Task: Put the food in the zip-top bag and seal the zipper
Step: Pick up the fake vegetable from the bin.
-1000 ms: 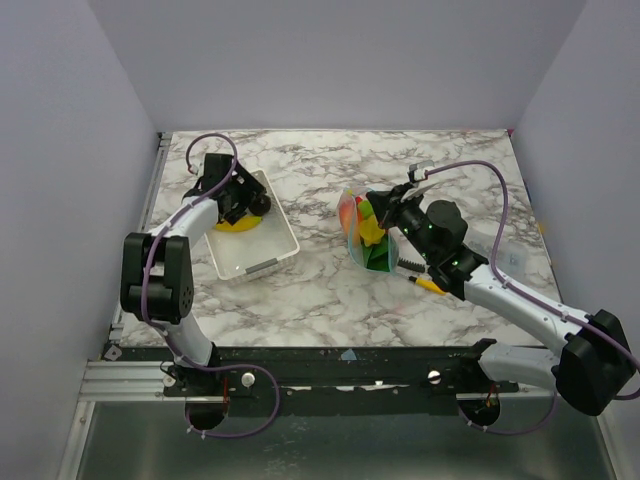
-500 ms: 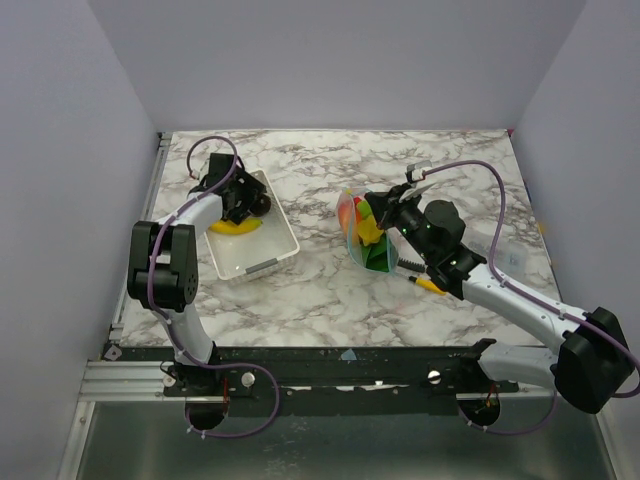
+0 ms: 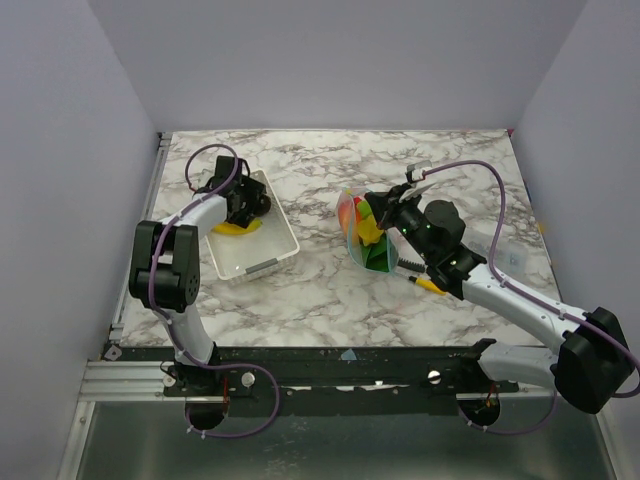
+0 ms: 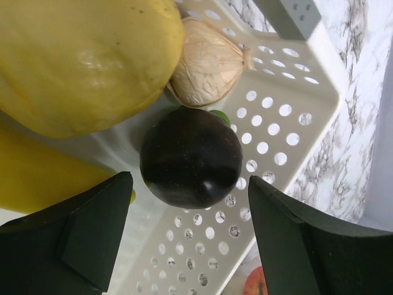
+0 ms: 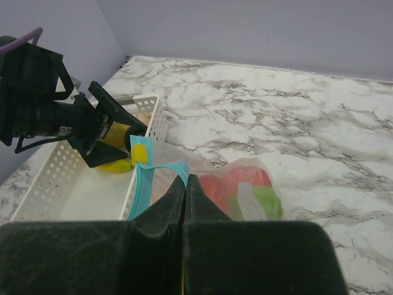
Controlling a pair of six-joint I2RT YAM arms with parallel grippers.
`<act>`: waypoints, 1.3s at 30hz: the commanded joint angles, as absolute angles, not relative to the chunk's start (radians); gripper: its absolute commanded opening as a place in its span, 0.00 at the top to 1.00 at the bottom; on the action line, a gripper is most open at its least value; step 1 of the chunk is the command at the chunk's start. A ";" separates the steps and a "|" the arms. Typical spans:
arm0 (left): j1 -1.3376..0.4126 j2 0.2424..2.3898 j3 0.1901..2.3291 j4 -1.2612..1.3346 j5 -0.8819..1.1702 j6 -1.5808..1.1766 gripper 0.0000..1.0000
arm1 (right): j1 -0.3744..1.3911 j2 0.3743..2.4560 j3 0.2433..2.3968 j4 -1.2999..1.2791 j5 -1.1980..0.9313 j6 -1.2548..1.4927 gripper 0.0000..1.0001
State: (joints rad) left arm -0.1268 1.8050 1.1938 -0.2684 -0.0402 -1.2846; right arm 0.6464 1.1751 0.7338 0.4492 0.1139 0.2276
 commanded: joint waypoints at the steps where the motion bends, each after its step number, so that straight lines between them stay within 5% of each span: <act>1: -0.139 1.788 1.152 -0.212 -0.131 -1.380 0.24 | 0.650 1.160 0.734 0.487 0.096 0.225 0.99; 6: -0.150 1.815 1.201 -0.247 -0.173 -1.413 0.25 | 0.650 1.157 0.732 0.486 0.096 0.227 0.99; 23: -0.166 1.879 1.122 -0.069 -0.079 -1.496 0.60 | 0.650 1.166 0.735 0.485 0.099 0.224 0.99; 32: -0.151 1.715 1.099 -0.054 -0.089 -1.365 0.84 | 0.650 1.167 0.738 0.483 0.095 0.223 0.99; 39: -0.141 1.534 1.064 -0.052 -0.021 -1.225 0.92 | 0.650 1.164 0.738 0.483 0.087 0.229 0.99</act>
State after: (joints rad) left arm -0.1474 1.6680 1.1004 -0.0547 -0.0765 -1.3403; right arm 0.6464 1.1748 0.7338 0.4492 0.1085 0.2276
